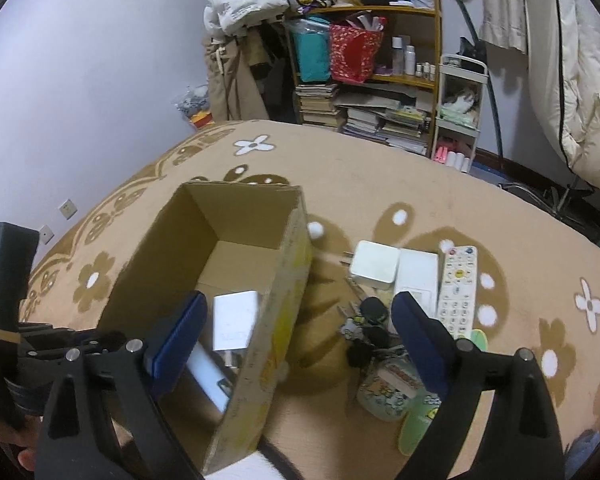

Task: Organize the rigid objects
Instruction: 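Lift the power bank into the box and release it beside the charger, then grasp the clear cartoon earbud case with keys using the right gripper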

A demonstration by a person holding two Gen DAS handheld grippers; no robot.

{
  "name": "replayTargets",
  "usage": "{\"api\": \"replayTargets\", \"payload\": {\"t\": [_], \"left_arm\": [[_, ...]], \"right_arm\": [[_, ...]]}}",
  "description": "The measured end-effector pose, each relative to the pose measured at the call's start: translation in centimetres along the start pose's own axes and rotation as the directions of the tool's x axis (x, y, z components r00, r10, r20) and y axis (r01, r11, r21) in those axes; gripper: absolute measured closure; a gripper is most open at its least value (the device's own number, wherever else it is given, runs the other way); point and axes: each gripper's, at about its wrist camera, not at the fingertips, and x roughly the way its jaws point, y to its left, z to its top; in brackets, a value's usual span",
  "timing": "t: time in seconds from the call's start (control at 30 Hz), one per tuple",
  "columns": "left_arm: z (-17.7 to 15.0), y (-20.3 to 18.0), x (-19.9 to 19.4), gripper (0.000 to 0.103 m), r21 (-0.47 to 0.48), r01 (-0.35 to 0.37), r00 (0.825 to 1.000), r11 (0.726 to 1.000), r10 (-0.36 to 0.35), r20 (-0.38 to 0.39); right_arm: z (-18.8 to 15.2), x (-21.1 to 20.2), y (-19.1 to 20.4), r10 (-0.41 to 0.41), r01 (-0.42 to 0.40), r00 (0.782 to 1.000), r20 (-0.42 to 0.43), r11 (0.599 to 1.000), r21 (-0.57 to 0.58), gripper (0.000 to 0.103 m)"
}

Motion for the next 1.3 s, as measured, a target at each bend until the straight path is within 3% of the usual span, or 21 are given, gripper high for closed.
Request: {"api": "replayTargets", "payload": {"t": [0.23, 0.73, 0.97, 1.3], "left_arm": [[0.0, 0.0, 0.0, 0.089, 0.001, 0.000, 1.000, 1.000, 0.000, 0.000], [0.0, 0.0, 0.1, 0.089, 0.001, 0.001, 1.000, 1.000, -0.001, 0.000], [0.0, 0.0, 0.1, 0.089, 0.001, 0.001, 1.000, 1.000, -0.001, 0.000], [0.0, 0.1, 0.1, 0.089, 0.000, 0.001, 1.000, 1.000, -0.001, 0.000]], "right_arm": [[-0.7, 0.4, -2.5, -0.008, 0.009, 1.000, -0.013, 0.999, 0.047, 0.005], [-3.3, 4.0, -8.5, -0.013, 0.049, 0.985, -0.171, 0.977, 0.210, 0.005], [-4.6, 5.6, -9.2, -0.021, 0.072, 0.972, -0.232, 0.975, 0.212, 0.006], [-5.8, 7.2, -8.6, 0.000, 0.059, 0.954, -0.299, 0.980, 0.189, 0.023]]}}
